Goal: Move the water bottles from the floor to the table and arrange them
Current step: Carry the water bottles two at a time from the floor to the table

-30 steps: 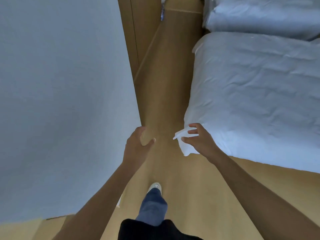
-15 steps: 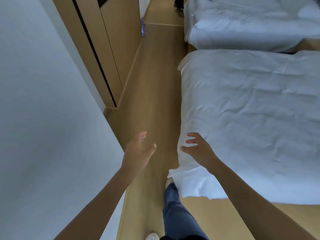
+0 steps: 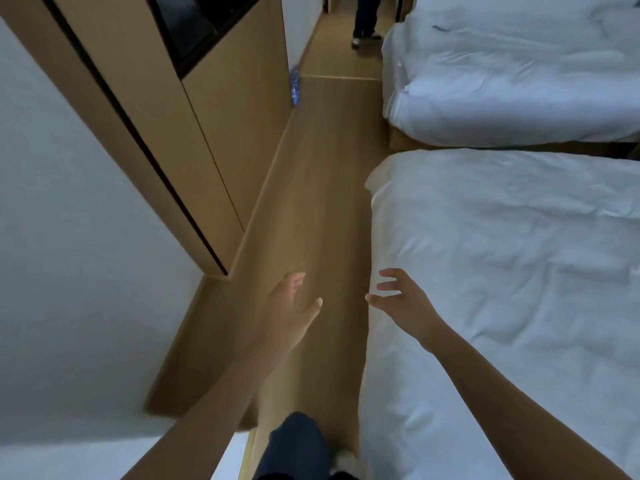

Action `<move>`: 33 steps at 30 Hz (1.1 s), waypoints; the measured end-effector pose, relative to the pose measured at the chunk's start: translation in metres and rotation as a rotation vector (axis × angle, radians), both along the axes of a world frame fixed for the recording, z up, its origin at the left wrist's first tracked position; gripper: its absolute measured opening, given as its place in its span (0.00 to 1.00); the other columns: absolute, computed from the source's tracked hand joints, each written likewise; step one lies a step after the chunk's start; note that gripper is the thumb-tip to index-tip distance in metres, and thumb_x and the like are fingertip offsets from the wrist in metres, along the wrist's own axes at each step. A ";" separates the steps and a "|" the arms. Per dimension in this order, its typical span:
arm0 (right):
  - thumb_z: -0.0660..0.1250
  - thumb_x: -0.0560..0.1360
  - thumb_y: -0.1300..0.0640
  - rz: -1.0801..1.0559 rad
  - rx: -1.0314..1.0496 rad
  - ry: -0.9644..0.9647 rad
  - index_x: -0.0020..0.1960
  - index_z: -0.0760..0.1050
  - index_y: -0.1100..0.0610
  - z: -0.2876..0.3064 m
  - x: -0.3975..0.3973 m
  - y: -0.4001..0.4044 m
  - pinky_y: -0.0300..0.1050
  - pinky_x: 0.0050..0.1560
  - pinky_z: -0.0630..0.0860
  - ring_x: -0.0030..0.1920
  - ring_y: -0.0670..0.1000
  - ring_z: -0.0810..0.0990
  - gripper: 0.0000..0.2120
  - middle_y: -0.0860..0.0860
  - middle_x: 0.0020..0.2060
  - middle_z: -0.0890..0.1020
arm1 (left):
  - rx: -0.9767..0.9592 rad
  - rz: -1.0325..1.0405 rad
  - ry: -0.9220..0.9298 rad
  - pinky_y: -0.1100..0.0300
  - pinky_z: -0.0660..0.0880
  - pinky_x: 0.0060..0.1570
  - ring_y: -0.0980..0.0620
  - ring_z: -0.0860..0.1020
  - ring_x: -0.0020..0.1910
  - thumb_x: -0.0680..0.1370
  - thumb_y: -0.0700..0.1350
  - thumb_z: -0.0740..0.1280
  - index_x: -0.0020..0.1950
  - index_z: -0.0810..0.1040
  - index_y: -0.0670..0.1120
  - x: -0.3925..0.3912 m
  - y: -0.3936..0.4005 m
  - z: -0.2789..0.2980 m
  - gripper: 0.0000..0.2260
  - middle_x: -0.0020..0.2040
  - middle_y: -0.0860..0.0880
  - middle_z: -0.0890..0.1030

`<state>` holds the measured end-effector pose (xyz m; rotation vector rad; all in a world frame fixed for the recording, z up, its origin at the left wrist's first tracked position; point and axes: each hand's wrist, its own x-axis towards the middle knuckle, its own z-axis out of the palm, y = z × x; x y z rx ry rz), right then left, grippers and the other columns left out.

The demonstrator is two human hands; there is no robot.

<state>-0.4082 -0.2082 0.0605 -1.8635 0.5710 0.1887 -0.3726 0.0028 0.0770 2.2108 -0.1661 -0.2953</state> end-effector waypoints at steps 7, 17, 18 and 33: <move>0.71 0.75 0.50 -0.004 -0.047 -0.049 0.67 0.67 0.49 0.001 0.176 -0.054 0.37 0.44 0.74 0.46 0.43 0.77 0.24 0.46 0.56 0.75 | 0.014 -0.064 -0.012 0.65 0.63 0.62 0.57 0.68 0.69 0.77 0.50 0.69 0.72 0.67 0.49 0.181 -0.054 -0.011 0.25 0.70 0.54 0.71; 0.71 0.75 0.52 0.001 -0.001 -0.051 0.67 0.68 0.54 0.013 0.425 -0.111 0.37 0.48 0.76 0.50 0.46 0.78 0.24 0.47 0.54 0.78 | 0.000 -0.078 -0.022 0.67 0.64 0.59 0.53 0.72 0.67 0.76 0.46 0.71 0.68 0.71 0.45 0.451 -0.117 0.003 0.22 0.67 0.49 0.74; 0.71 0.75 0.52 0.001 0.004 -0.046 0.67 0.68 0.55 0.010 0.446 -0.118 0.36 0.48 0.76 0.50 0.46 0.79 0.24 0.47 0.53 0.78 | 0.002 -0.081 -0.019 0.68 0.63 0.59 0.53 0.72 0.67 0.76 0.45 0.71 0.68 0.71 0.44 0.472 -0.125 0.003 0.22 0.67 0.49 0.74; 0.72 0.73 0.55 -0.021 -0.025 -0.020 0.68 0.68 0.54 0.003 0.849 -0.327 0.37 0.43 0.75 0.52 0.49 0.79 0.26 0.51 0.54 0.78 | -0.002 -0.013 -0.010 0.73 0.63 0.53 0.53 0.74 0.65 0.75 0.42 0.72 0.66 0.73 0.42 0.864 -0.314 0.000 0.20 0.65 0.46 0.77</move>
